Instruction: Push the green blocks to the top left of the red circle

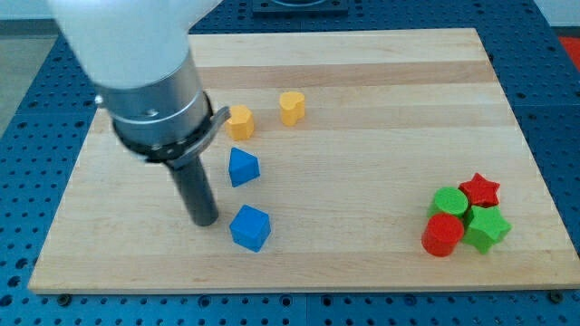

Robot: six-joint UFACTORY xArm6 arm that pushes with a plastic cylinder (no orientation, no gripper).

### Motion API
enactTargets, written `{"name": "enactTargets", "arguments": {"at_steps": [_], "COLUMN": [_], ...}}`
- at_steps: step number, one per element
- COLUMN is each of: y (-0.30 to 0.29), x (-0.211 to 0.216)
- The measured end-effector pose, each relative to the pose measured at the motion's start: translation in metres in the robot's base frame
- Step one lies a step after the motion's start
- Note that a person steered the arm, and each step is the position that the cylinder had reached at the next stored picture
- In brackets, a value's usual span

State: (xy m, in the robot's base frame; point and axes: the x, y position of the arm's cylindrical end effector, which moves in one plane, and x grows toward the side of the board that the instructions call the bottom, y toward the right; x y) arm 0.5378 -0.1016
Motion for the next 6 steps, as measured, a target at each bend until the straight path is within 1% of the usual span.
{"name": "enactTargets", "arguments": {"at_steps": [1,2,3,4,5,6], "y": [0.065,0.118,0.128,0.19,0.29,0.346], "x": [-0.001,0.0,-0.04,-0.08,-0.083,-0.028]}}
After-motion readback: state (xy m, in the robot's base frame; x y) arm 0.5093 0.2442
